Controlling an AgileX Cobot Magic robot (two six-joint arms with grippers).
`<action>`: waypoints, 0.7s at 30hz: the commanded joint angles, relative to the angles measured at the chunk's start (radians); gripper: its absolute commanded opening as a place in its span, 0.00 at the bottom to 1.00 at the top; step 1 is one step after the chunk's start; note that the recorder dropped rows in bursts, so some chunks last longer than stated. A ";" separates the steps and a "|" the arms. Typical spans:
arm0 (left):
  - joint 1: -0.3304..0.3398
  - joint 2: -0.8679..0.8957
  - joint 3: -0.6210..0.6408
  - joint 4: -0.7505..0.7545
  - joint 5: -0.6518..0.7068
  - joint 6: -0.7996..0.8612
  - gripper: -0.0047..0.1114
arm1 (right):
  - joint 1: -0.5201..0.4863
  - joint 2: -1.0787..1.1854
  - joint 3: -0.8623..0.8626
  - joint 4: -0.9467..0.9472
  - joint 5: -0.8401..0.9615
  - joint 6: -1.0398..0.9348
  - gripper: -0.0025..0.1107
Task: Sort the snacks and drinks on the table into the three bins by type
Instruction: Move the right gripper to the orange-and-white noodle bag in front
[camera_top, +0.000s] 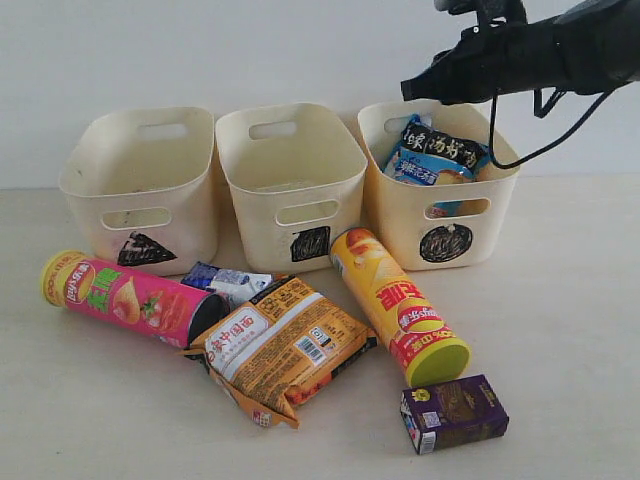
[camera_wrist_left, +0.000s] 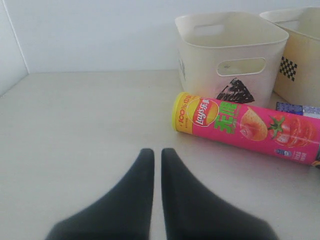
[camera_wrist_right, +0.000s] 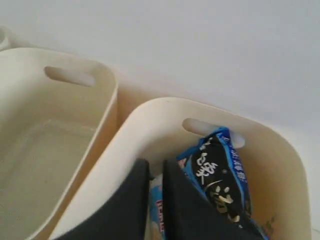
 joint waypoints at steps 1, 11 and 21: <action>0.001 -0.004 0.003 0.002 -0.004 0.004 0.08 | 0.000 -0.039 -0.002 -0.186 0.094 0.055 0.02; 0.001 -0.004 0.003 0.002 -0.004 0.004 0.08 | 0.000 -0.157 -0.002 -1.032 0.208 0.819 0.02; 0.001 -0.004 0.003 0.002 -0.004 0.004 0.08 | 0.000 -0.184 -0.002 -0.833 0.648 0.662 0.02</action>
